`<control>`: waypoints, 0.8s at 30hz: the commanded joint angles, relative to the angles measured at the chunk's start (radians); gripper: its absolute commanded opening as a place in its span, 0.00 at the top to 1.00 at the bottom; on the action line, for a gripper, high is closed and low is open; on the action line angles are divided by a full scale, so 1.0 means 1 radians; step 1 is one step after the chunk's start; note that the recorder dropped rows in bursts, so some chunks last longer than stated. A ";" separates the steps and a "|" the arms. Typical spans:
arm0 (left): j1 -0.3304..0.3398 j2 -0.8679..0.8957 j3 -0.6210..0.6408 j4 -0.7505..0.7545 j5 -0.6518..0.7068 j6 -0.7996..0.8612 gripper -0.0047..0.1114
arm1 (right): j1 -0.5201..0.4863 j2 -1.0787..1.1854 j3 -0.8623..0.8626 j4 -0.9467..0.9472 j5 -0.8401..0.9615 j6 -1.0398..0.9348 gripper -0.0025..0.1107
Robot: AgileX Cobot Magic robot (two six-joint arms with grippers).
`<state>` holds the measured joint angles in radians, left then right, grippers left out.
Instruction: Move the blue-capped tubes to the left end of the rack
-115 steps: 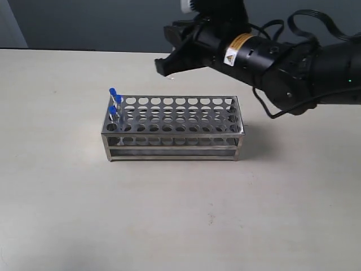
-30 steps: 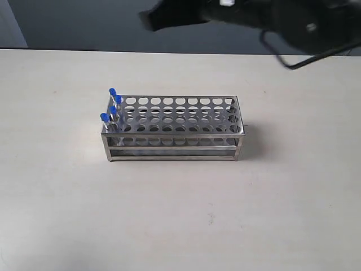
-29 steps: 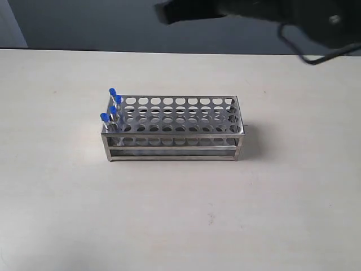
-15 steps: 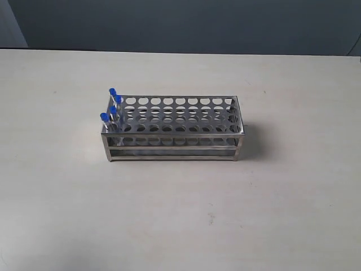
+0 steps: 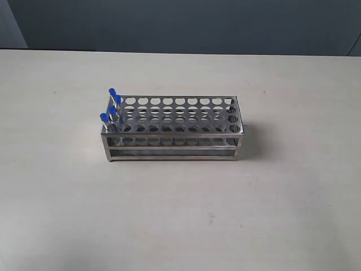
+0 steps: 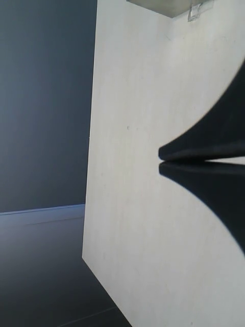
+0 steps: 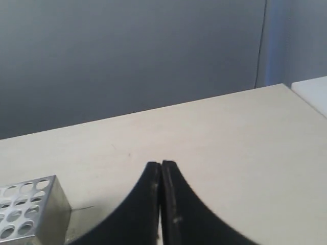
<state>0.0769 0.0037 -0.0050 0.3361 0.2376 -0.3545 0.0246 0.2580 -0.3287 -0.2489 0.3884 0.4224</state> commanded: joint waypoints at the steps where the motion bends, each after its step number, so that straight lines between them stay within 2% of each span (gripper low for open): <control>1: -0.009 -0.004 0.003 -0.001 0.002 -0.001 0.96 | -0.121 -0.172 0.110 0.190 -0.039 -0.265 0.98; 6: -0.009 -0.004 0.003 -0.001 0.002 -0.001 0.96 | -0.214 -0.258 0.158 0.231 0.037 -0.297 0.98; 10: -0.009 -0.004 0.003 -0.001 0.002 -0.001 0.96 | -0.253 -0.258 0.191 0.262 0.021 -0.297 0.98; 18: -0.009 -0.004 0.003 -0.001 0.002 -0.001 0.96 | -0.258 -0.258 0.247 0.285 0.027 -0.299 0.98; 24: -0.009 -0.004 0.003 -0.001 0.002 -0.001 0.96 | -0.258 -0.258 0.255 0.311 0.040 -0.408 0.98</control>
<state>0.0769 0.0037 -0.0050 0.3361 0.2376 -0.3545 -0.2260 0.0059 -0.0777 0.0549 0.4337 0.0539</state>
